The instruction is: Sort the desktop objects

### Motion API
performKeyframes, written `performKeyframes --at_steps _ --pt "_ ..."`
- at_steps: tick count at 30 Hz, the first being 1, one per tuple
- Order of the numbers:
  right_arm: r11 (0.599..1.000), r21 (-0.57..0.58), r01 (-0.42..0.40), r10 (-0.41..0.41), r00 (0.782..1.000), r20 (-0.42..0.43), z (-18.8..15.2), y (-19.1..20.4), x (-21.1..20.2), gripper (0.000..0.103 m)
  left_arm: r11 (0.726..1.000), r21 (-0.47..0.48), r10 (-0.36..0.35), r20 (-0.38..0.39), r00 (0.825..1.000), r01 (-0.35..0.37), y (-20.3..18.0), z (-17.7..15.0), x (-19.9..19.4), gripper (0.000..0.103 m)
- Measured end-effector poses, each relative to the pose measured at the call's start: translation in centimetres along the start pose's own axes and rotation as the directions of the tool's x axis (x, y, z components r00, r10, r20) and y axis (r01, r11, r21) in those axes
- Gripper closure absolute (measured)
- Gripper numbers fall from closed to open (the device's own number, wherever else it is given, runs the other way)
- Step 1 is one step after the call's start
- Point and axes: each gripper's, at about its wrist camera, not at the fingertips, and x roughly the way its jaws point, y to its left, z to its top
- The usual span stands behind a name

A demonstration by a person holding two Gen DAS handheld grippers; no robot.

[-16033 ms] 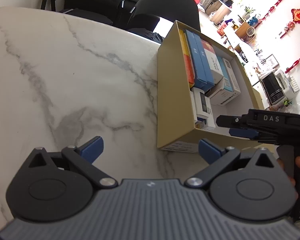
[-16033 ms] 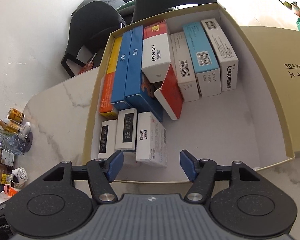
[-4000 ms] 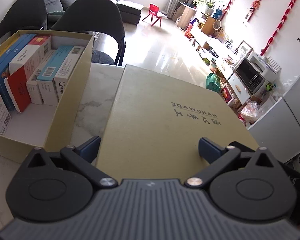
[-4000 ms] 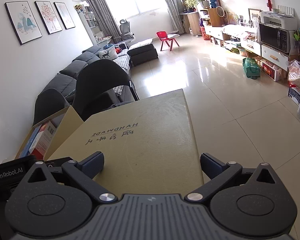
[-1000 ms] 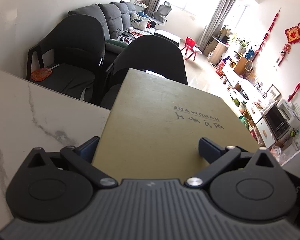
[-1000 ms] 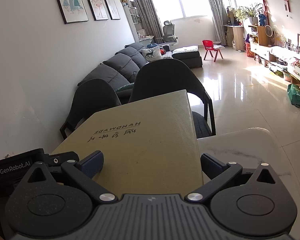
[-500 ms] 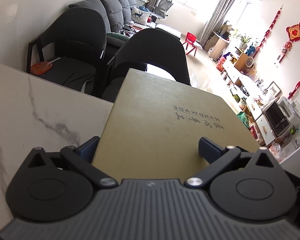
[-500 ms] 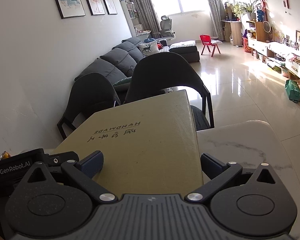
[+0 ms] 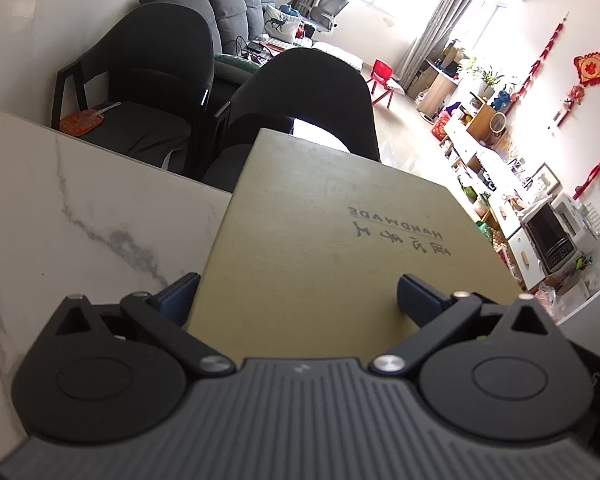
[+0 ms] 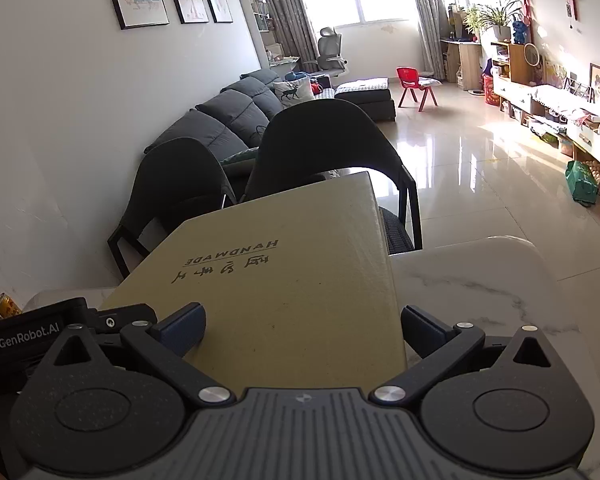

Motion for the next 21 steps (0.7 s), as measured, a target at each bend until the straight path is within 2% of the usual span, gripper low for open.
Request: performKeyframes --at_steps 8,21 --pt "1.000 -0.004 0.011 -0.011 1.000 -0.017 -0.4 0.5 0.4 0.000 1.000 0.003 -0.004 -0.007 1.000 0.004 0.5 -0.5 -0.1 0.000" --pt "1.000 -0.022 0.011 -0.012 0.999 -0.050 -1.5 1.4 1.2 0.000 0.997 0.073 0.035 -0.008 0.999 -0.034 0.8 -1.4 -0.6 0.000"
